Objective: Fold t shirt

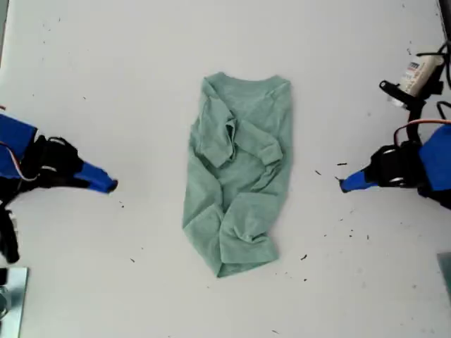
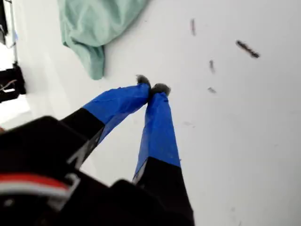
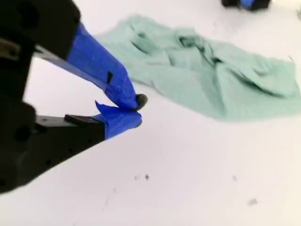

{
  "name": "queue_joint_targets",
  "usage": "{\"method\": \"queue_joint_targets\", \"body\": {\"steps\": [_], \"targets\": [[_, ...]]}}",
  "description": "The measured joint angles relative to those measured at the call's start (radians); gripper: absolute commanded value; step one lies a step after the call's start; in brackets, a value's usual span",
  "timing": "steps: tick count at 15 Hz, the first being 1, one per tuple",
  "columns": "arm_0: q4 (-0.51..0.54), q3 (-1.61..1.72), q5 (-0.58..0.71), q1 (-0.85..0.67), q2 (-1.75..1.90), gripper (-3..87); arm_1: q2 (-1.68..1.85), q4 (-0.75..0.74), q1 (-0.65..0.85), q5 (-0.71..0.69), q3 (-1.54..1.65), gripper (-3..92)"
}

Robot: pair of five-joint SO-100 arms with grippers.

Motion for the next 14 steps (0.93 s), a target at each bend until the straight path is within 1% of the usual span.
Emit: {"method": "queue_joint_targets", "body": {"steps": [1, 2, 3, 4, 5, 6, 7, 9, 12, 14], "targets": [[0.012, -0.172, -0.038, 0.063, -0.210, -0.1, -0.238, 0.006, -0.020, -0.002, -0.179, 1.9], [0.061, -0.362, -0.052, 0.110, -0.420, -0.1, -0.449, 0.029, -0.048, -0.003, -0.374, 1.9], [0.126, -0.575, -0.052, 0.161, -0.629, -0.1, -0.646, 0.066, -0.075, 0.000, -0.561, 1.9], [0.218, -0.815, -0.044, 0.199, -0.836, -0.1, -0.825, 0.114, -0.107, 0.000, -0.750, 1.8], [0.287, -1.037, 0.006, 0.216, -1.025, 9.0, -0.989, 0.172, -0.130, -0.005, -0.933, 10.0], [0.296, -1.175, 0.074, 0.218, -1.132, 18.7, -1.123, 0.212, -0.141, -0.008, -1.097, 29.1], [0.281, -1.227, 0.118, 0.219, -1.154, 22.3, -1.203, 0.238, -0.144, -0.023, -1.212, 32.6], [0.270, -1.261, 0.183, 0.219, -1.158, 25.6, -1.308, 0.279, -0.144, -0.071, -1.351, 32.7], [0.265, -1.264, 0.239, 0.209, -1.180, 26.9, -1.425, 0.354, -0.144, -0.098, -1.493, 32.8], [0.242, -1.278, 0.264, 0.184, -1.293, 28.3, -1.502, 0.345, -0.144, -0.129, -1.513, 33.3]]}}
